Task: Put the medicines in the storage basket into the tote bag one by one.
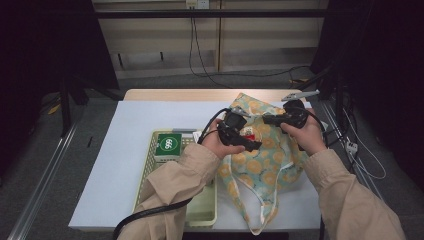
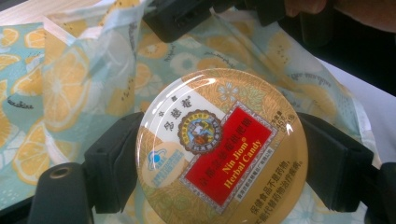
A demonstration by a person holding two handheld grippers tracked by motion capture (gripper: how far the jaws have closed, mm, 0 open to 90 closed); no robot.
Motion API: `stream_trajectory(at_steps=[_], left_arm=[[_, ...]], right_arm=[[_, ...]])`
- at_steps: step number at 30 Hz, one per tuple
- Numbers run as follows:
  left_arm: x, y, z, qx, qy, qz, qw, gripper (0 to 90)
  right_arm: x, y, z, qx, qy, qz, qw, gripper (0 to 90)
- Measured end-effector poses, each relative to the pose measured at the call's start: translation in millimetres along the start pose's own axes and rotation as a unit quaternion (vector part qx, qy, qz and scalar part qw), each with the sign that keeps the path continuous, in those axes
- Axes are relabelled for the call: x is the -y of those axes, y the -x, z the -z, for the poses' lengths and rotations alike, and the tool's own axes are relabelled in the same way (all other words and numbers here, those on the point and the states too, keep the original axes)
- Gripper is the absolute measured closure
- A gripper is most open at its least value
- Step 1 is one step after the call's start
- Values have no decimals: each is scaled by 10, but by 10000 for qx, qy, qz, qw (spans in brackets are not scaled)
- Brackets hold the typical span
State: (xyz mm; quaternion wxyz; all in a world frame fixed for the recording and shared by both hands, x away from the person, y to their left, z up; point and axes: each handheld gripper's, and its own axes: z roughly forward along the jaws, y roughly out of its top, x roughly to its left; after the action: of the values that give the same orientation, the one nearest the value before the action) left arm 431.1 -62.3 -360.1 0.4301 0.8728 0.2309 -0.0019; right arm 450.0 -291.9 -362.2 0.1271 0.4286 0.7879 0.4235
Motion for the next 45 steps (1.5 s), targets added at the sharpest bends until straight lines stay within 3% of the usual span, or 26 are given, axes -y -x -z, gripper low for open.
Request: stream_trajectory(at_steps=[5,9,12,15,17,20,23,26,29,31,33,35,40,45], left_arm=[[21,6,-107,79,-94,-16,9999,205],[14,8,-185,16,-239,-85,9997,204],[-3,-36,-249,7,-245,-25,9997,204],[-36,-79,-326,-50,-321,43,9995,204],[-59,-109,-382,-149,-408,-18,9991,204],[-84,-176,-456,-183,-432,89,9989,204],[-122,-249,-502,-355,-556,-38,9978,203],[-177,-343,-536,-525,-416,32,9977,203],[-234,-476,-550,-807,-16,260,9964,202],[-246,-564,-560,-849,214,352,9955,187],[-248,-586,-544,-863,251,475,9948,163],[-244,-576,-483,-729,223,493,9959,141],[-219,-493,-248,-622,273,357,9970,137],[-107,-432,11,-517,164,230,9983,126]], right_arm=[[-36,-11,-14,-3,10,29,10000,896],[-48,-12,-12,-31,17,6,10000,896],[-52,-7,-3,-34,41,15,10000,896],[-63,-3,10,-34,45,-5,10000,896],[-73,2,24,-46,68,-15,10000,896],[-99,18,61,-54,116,-53,9999,896],[-143,31,107,-51,206,-86,9997,896],[-179,27,125,-42,216,-63,9997,896],[-199,26,113,-31,228,-88,9997,896],[-202,26,89,-34,225,-127,9997,896],[-200,17,60,-31,182,-147,9997,896],[-197,4,39,-43,159,-119,9998,896],[-178,-23,11,-7,102,-133,9999,896],[-127,-92,-16,21,2,-78,10000,896]])
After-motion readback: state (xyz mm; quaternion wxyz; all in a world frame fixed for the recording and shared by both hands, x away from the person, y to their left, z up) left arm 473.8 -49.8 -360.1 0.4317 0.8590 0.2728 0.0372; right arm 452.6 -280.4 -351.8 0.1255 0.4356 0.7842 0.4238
